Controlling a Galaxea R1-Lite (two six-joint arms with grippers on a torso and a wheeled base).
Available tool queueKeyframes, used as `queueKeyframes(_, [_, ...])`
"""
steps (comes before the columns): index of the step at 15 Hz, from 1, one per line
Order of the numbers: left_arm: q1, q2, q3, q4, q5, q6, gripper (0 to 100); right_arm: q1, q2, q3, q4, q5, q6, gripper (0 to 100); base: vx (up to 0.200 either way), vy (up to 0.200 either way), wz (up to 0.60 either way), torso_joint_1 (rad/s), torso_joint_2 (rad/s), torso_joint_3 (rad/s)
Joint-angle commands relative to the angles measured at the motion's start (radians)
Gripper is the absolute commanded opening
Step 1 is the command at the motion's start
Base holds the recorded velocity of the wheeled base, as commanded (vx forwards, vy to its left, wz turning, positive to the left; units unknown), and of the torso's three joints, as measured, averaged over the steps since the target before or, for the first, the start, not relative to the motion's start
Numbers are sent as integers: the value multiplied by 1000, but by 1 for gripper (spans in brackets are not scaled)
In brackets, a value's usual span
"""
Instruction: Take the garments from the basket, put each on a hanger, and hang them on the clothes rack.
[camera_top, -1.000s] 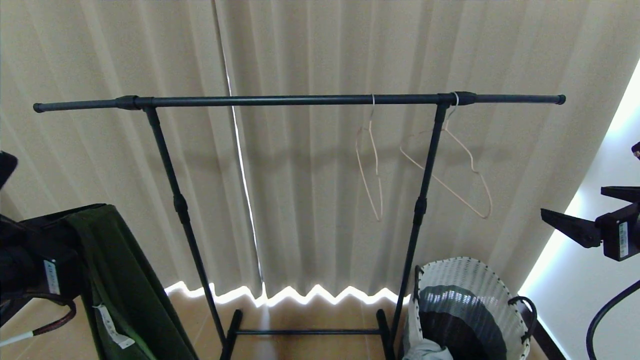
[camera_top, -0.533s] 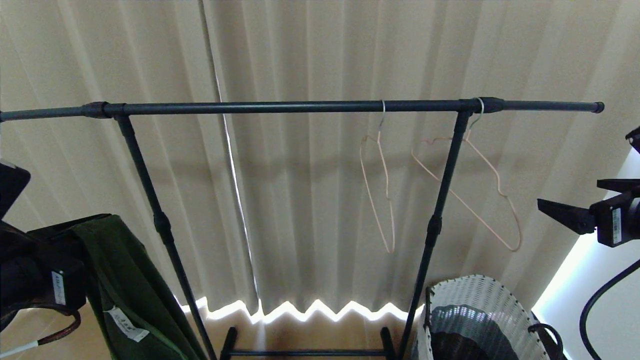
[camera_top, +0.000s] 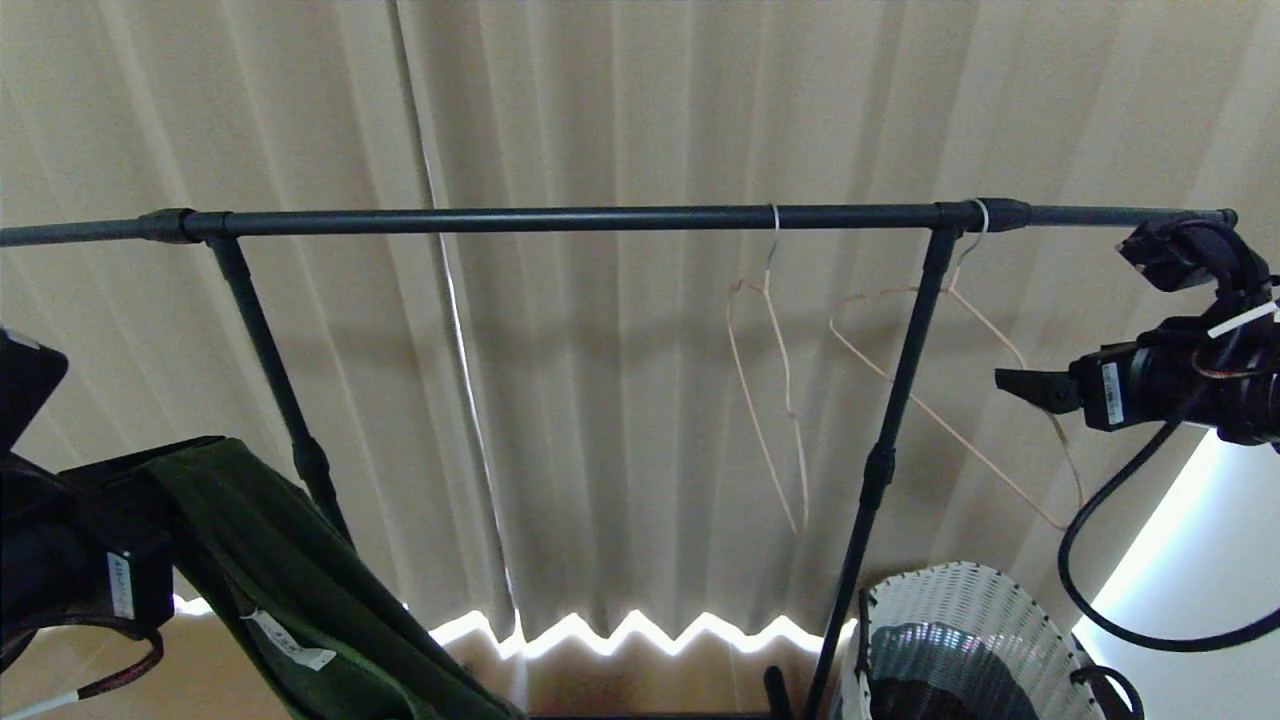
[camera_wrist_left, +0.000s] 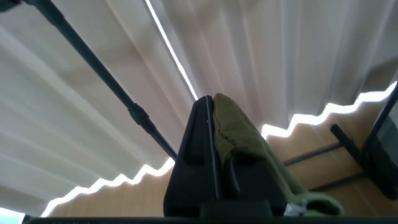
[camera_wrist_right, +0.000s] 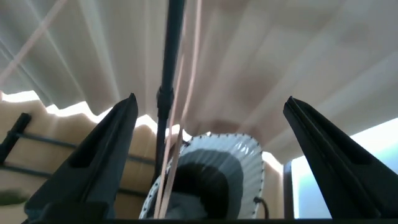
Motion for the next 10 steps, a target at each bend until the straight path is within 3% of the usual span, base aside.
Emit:
queueKeyframes(1, [0,2,0,-1,1,0,0,2,123,-94,59,-9,40,100,0,0,0,0,0,0])
queueKeyframes(3, [0,1,2,-1,1,0,0,5,167,-137,85,-19,84,100,0,0,0,0,0,0])
queueKeyframes(8, [0,1,0,-1,1,2,0,20,200,-140,84,-39,92,100,0,0,0,0,0,0])
queueKeyframes(9, [0,1,2,-1,1,2,0,28,200,-142,84,-39,93,0,0,0,0,0,0,0])
queueKeyframes(10, [0,1,2,-1,1,2,0,33,201,-142,84,-40,92,0,0,0,0,0,0,0])
